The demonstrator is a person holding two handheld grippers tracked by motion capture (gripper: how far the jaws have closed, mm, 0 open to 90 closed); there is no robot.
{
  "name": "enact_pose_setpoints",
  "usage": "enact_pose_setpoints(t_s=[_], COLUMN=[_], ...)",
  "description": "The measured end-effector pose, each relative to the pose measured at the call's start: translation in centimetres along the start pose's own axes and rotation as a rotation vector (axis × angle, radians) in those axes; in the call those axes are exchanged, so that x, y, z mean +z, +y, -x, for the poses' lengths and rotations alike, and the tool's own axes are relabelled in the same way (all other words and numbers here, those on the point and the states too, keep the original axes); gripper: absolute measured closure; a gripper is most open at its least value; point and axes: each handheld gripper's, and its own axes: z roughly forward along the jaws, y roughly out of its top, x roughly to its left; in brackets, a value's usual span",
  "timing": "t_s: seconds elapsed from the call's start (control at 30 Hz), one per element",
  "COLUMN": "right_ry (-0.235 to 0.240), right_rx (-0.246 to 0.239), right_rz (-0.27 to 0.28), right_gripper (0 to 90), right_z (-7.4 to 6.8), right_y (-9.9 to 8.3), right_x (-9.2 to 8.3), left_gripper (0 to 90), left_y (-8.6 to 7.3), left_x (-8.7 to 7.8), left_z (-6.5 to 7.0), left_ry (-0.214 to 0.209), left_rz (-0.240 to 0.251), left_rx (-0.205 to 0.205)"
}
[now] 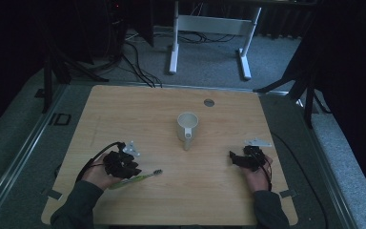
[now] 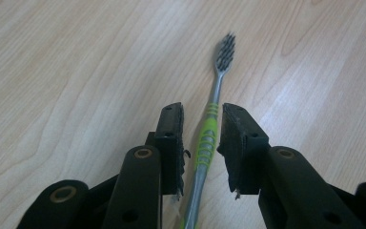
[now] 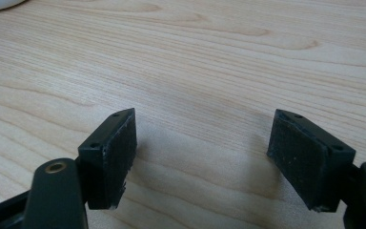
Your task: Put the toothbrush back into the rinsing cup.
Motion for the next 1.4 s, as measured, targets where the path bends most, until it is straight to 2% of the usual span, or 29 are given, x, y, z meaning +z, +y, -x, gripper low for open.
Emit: enact_pose_setpoints(t_s=[0.5, 1.0, 1.4], right_ry=[0.000, 0.000, 0.000], right_rx=[0.000, 0.001, 0.000], right_rz=[0.000, -0.001, 0.000], right_gripper=[24.5, 24.5, 24.5], right_z=[0.0, 0.0, 0.0], right_y=[0.0, 0.0, 0.0], right_x=[0.0, 0.0, 0.0], left_gripper=[69.5, 68.4, 69.5], left_y=[-0.3, -0.9, -0.7], left_x=[0.4, 0.6, 1.2], left_z=[0.0, 0.0, 0.5], left_ry=[-0.001, 0.004, 0.004], left_rz=[-0.043, -0.059, -0.089], left_rx=[0.005, 0.007, 0.032])
